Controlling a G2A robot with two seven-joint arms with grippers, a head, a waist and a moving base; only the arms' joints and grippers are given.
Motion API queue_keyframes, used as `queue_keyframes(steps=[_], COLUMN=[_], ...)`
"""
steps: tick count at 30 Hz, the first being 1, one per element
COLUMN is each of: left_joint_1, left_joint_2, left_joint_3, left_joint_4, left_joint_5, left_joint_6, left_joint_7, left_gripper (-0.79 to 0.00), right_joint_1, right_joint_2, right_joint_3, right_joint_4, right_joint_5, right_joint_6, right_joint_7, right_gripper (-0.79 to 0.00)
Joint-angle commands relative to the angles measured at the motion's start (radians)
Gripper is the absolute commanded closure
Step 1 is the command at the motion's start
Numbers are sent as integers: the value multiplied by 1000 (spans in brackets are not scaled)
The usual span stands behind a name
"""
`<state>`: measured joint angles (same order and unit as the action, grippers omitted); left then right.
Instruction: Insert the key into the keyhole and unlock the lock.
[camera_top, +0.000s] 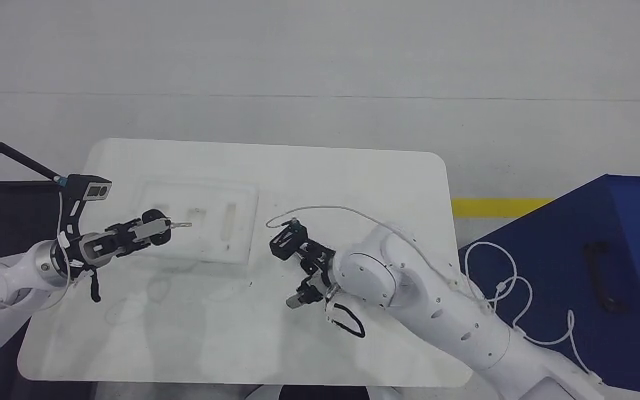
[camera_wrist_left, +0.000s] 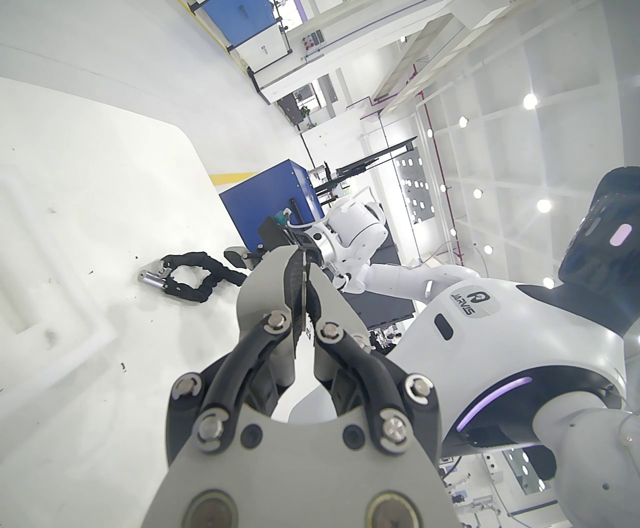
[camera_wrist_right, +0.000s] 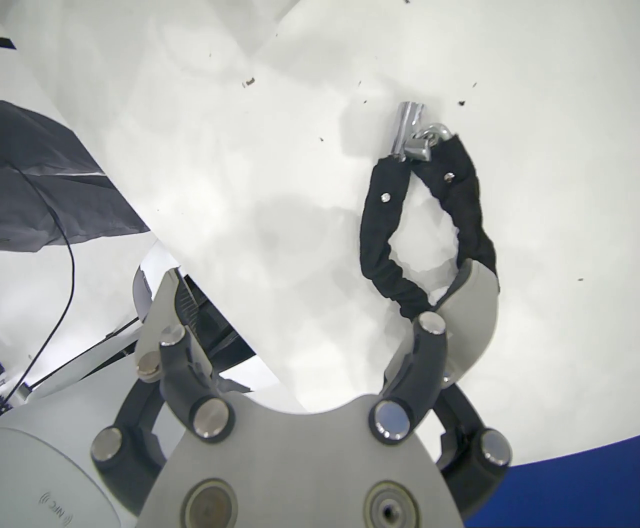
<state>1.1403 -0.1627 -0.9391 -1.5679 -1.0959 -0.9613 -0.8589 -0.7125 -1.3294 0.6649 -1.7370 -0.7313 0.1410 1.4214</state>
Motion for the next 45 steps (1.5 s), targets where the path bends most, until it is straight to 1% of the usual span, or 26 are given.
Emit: queue_keyframes(steps=[1,4,5,6,8,10,14,17,18,19,23,26,31,35,45], left_joint_1=[0,0,0,0,0,0,0,0,0,0,0,0,0,0,0], left_joint_2=[0,0,0,0,0,0,0,0,0,0,0,0,0,0,0], left_joint_3=[0,0,0,0,0,0,0,0,0,0,0,0,0,0,0], left_joint_4=[0,0,0,0,0,0,0,0,0,0,0,0,0,0,0], left_joint_5=[0,0,0,0,0,0,0,0,0,0,0,0,0,0,0], left_joint_6=[0,0,0,0,0,0,0,0,0,0,0,0,0,0,0], left_joint_7=[0,0,0,0,0,0,0,0,0,0,0,0,0,0,0], left_gripper=[0,0,0,0,0,0,0,0,0,0,0,0,0,0,0], right_joint_1=[2,-6,-27,-22,-4,20,59,90,95,101,135,147,170,182,204], right_joint_2=[0,-1,-1,0,-2,-12,-37,-56,-64,-72,-103,-120,-141,-160,-198], right_joint_3=[0,-1,2,16,1,-37,-86,-141,-161,-171,-187,-176,-196,-216,-211], right_joint_4=[-1,-1,19,56,110,129,167,200,213,231,317,360,421,469,578], right_joint_5=[-22,-4,65,66,-19,-93,-139,-233,-235,-212,-172,-94,-107,-127,-85], right_joint_6=[4,-5,-44,-59,-23,7,40,70,60,40,28,-17,-37,-25,-41], right_joint_7=[-5,-10,-19,-36,-41,-43,-53,-38,-23,-12,-1,-20,-19,-17,-25], right_gripper=[-785,-785,-785,-785,-785,-785,-785,-785,-785,-785,-785,-785,-785,-785,-785])
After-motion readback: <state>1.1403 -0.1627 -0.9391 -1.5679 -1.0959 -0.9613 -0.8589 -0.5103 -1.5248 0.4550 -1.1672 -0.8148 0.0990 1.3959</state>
